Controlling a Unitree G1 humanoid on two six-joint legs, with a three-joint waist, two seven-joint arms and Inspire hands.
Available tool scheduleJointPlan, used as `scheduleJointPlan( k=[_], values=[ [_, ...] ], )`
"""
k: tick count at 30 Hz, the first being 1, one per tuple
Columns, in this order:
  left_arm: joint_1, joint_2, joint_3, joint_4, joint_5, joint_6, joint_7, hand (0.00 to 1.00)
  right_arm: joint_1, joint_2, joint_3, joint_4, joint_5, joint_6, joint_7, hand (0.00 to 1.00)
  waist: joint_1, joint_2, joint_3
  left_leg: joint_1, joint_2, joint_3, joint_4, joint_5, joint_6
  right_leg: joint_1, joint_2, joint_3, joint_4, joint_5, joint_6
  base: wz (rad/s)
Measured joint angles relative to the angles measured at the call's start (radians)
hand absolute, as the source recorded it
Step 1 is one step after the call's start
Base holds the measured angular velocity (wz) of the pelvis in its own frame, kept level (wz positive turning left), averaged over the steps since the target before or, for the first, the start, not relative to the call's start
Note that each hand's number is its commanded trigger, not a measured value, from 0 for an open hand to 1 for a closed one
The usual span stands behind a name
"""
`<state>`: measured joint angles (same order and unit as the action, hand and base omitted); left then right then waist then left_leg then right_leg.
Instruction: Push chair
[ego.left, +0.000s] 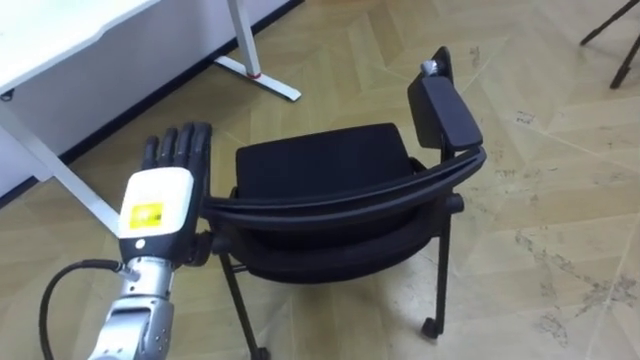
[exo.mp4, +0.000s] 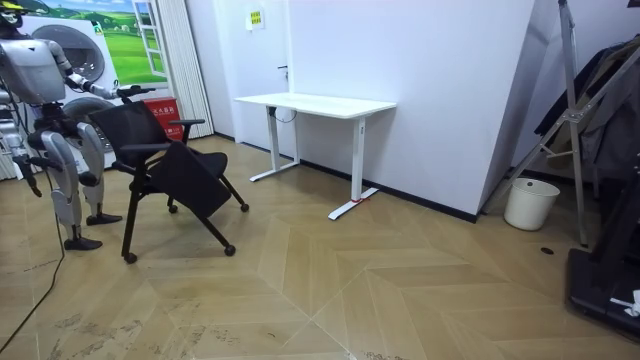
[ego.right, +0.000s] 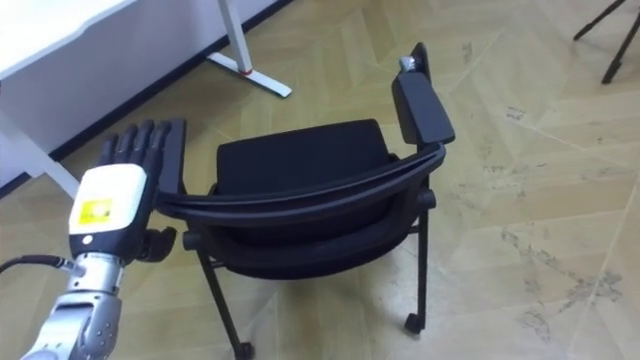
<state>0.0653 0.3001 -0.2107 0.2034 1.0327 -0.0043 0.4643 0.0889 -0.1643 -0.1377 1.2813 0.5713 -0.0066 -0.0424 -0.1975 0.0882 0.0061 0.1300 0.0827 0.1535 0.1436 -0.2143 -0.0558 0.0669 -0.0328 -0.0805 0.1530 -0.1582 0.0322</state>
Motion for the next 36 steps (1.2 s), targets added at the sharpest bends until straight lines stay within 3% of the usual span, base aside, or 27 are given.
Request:
scheduleJointPlan(
  k=[7, 12, 21, 28, 32, 36],
  values=[
    [-0.022, 0.0, -0.037, 0.0, 0.03, 0.0, -0.032, 0.0, 0.0, -0.001, -0.001, -0.001, -0.022, -0.014, -0.011, 0.0, -0.002, 0.015, -0.0011, 0.004, 0.0, 0.01, 0.0, 0.0, 0.0, -0.002, 0.001, 0.012, 0.001, 0.0, 0.0, -0.05],
    [-0.032, 0.0, -0.04, 0.0, 0.03, 0.001, -0.047, 0.0, -0.001, -0.002, -0.002, -0.001, -0.024, -0.015, -0.011, 0.0, -0.015, 0.028, 0.0043, 0.005, 0.0, 0.013, 0.0, 0.0, 0.0, -0.002, 0.001, 0.016, 0.002, 0.0, 0.0, 0.0],
    [-0.041, 0.004, -0.109, 0.0, 0.031, 0.009, -0.124, 0.0, 0.0, -0.006, -0.002, 0.007, -0.032, -0.014, -0.011, 0.0, -0.021, 0.025, 0.0067, 0.013, 0.0, 0.038, 0.0, 0.0, 0.0, -0.004, 0.001, 0.028, 0.009, 0.0, 0.0, -0.04],
    [-0.054, 0.009, -0.11, 0.006, 0.031, 0.028, -0.168, 0.0, 0.0, -0.01, -0.002, 0.007, -0.04, -0.014, -0.007, 0.0, -0.027, 0.025, 0.0071, 0.012, -0.001, 0.038, 0.0, 0.0, 0.0, -0.015, 0.002, 0.039, 0.019, 0.001, 0.002, -0.03],
    [-0.072, 0.041, -0.129, 0.072, 0.03, 0.031, -0.2, 0.0, -0.002, -0.009, -0.002, 0.006, -0.041, -0.014, 0.002, 0.0, -0.046, 0.026, 0.0069, 0.015, -0.002, 0.039, -0.001, 0.0, 0.0, -0.016, 0.002, 0.047, 0.019, 0.002, 0.003, -0.02],
    [-0.09, 0.041, -0.129, 0.1, 0.029, 0.032, -0.206, 0.0, 0.003, -0.01, -0.003, 0.01, -0.046, -0.013, 0.002, 0.0, -0.046, 0.027, 0.0073, 0.018, -0.004, 0.043, -0.002, 0.0, 0.0, -0.016, 0.001, 0.05, 0.02, 0.003, 0.005, -0.04]
  ],
)
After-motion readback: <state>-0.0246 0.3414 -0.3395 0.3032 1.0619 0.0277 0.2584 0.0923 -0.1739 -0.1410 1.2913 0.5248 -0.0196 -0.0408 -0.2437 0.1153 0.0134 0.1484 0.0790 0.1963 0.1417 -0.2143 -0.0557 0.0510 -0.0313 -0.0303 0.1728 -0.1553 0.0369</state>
